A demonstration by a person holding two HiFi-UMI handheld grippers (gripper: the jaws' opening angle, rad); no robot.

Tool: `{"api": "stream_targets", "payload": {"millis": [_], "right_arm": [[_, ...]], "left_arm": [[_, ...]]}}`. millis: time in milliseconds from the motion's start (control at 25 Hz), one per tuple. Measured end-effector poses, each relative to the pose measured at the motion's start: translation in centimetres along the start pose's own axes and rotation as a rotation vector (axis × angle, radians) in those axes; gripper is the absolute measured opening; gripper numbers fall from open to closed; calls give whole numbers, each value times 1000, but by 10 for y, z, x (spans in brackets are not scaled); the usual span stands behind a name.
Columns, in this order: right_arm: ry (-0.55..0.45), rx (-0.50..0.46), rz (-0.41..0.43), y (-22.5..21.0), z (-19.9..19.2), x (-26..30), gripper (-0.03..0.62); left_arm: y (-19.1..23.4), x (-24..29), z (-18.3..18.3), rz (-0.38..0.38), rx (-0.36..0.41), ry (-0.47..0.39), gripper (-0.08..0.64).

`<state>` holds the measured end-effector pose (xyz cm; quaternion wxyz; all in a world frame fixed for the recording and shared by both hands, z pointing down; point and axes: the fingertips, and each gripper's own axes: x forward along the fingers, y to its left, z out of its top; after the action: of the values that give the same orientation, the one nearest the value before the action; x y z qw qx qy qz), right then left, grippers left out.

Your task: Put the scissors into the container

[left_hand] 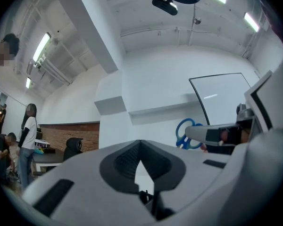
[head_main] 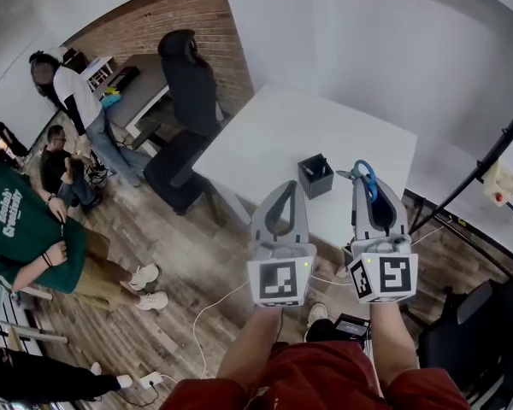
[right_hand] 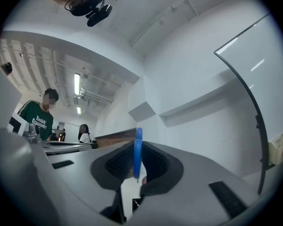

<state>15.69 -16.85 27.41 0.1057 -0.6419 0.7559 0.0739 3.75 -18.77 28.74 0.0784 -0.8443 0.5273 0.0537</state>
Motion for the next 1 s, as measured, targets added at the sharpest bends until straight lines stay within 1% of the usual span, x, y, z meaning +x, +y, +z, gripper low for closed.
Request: {"api": "stream_targets", "payload": {"millis": [240,440,1000], "right_arm": [[9,6,22,-18,-13,32,54],[18,7,29,-21,-21,52,54],[50,-29,-9,-16,-40,100,54]], "left_arm": [[6,38,-9,17,22,-2,12],[14,56,-14,25,2,0,12],[44,98,-28,-27,-20,-10,12]]}}
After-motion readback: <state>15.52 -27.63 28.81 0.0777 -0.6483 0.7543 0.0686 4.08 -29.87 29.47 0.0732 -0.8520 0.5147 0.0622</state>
